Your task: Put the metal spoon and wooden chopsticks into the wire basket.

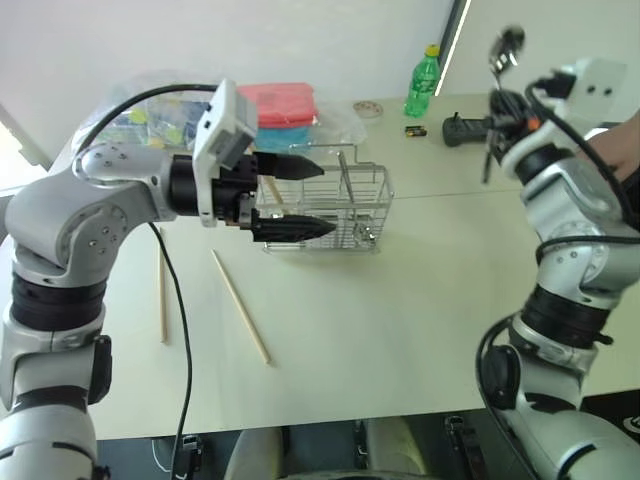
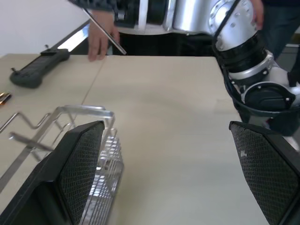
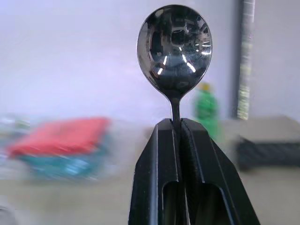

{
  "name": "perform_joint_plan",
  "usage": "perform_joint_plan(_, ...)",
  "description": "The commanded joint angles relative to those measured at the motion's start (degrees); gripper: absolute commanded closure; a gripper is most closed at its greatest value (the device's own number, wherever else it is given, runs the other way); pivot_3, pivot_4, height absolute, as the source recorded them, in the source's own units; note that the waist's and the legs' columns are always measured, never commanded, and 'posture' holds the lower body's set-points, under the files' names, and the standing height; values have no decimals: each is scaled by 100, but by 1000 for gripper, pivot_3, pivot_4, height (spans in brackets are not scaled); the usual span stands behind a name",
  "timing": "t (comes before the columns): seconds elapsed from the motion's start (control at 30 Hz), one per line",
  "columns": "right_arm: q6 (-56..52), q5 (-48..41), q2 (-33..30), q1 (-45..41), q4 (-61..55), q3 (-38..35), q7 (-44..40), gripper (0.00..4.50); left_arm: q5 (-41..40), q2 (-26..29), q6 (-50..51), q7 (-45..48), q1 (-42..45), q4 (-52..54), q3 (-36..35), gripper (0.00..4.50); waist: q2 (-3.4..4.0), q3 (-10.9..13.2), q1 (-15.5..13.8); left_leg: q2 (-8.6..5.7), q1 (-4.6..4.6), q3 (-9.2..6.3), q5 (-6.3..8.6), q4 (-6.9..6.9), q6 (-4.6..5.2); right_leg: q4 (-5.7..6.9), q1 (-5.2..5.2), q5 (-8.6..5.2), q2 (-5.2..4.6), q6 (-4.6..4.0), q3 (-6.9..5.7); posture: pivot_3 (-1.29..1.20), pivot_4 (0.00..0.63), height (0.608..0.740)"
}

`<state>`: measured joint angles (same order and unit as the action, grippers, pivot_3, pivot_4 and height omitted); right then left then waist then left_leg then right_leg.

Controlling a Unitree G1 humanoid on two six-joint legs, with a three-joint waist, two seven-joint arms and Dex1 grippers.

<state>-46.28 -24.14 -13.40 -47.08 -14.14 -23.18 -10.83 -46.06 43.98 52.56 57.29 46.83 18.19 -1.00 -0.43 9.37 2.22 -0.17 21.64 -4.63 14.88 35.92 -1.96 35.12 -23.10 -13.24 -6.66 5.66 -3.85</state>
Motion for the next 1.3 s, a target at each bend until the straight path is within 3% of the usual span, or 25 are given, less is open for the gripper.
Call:
perform_joint_plan(0.03,448,-376,389,-238,144,323,-191,4456,-95,157,28,-159,-77,175,-384,0,-3,1,-12,0,2,1,0,0,0,0,-1,0,-1,0,1,0,150,699)
perform_joint_plan(0.2,1292,-163,815,-24,564,993,-468,4456,-246,310,129,-386,-293,360,-657,0,-4,3,-27,-1,11,1,0,1,-1,0,-10,0,-2,1,2,0,150,699)
perform_joint_plan(0.5,3164,506,899,355,1691,1658,-903,4456,-434,480,243,-584,-417,553,-776,0,-6,2,7,-2,4,2,-1,1,-2,4,-9,0,-2,0,5,0,150,699)
perform_joint_plan(0.6,3634,707,883,424,2053,1720,-898,3391,-404,477,207,-640,-383,506,-742,0,-6,2,19,-2,1,3,-1,1,-3,6,-9,0,-1,0,7,0,150,699)
perform_joint_plan(0.83,3868,839,842,470,2170,1705,-695,41,-399,431,171,-694,-304,431,-669,0,-7,2,18,-2,-2,8,-1,0,-4,6,-7,0,-1,0,12,0,150,699)
perform_joint_plan(1.1,3006,485,247,331,1454,1365,-584,41,-245,303,41,-936,-349,286,-706,0,-7,3,-15,-2,-1,10,-2,2,-5,5,-5,1,-2,0,14,0,150,699)
perform_joint_plan(1.3,1027,-317,-1308,-955,1212,1082,-1266,41,-419,45,319,-2013,-390,178,-1440,0,-5,23,-3,-2,-1,14,-2,2,-5,5,-9,1,-2,0,17,0,150,699)
